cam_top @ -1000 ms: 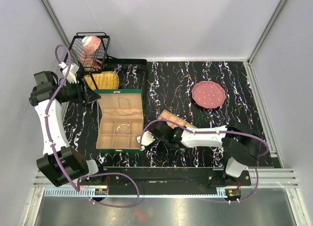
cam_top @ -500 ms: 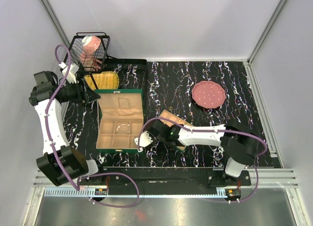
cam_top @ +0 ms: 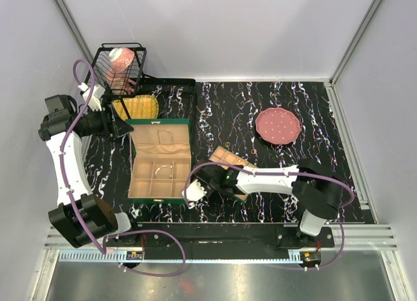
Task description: Organize the mixed jewelry
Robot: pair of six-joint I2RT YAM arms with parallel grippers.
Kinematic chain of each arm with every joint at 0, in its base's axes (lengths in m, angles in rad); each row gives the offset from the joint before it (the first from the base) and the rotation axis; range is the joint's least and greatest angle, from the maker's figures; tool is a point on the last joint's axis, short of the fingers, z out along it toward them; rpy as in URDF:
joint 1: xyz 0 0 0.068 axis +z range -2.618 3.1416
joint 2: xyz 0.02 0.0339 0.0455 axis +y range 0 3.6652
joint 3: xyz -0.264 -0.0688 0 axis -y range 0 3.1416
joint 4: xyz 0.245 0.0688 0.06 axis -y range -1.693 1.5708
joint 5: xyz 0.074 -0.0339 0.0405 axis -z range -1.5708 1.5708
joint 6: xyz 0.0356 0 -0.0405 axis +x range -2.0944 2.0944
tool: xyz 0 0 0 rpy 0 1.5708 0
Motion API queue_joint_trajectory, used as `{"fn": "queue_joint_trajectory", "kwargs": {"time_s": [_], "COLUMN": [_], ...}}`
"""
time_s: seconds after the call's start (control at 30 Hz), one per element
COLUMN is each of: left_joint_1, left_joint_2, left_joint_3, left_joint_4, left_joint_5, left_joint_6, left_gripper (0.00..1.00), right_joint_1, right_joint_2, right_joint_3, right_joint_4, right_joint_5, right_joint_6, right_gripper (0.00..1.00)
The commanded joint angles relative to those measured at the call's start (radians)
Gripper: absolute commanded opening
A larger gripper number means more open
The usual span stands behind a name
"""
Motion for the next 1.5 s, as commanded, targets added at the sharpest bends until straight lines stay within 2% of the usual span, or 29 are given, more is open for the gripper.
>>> {"fn": "queue_joint_trajectory", "kwargs": {"time_s": [0.0, 0.93, 1.47], "left_joint_1": [0.008, 0.008, 0.009], "left_joint_2": [-0.003, 0.016, 0.027], "left_joint_3": [0.039, 0.008, 0.004], "left_joint_4": [0.019, 0.042, 0.047], "left_joint_5": [0.009, 0.018, 0.028], "left_joint_6": [0.019, 0.009, 0.004], "left_gripper": [0.69, 0.69, 0.69], "right_joint_1": [-0.014, -0.057, -0.06], "right_joint_2": [0.013, 0.056, 0.0], "right_joint_3": [0.018, -0.031, -0.048], "right_joint_4": [0.0, 0.128, 0.1], "right_joint_5": [-0.046, -0.052, -0.044], "right_joint_6": [-0.06, -0.181, -0.159], "right_gripper": [0.0, 0.0, 0.0]}}
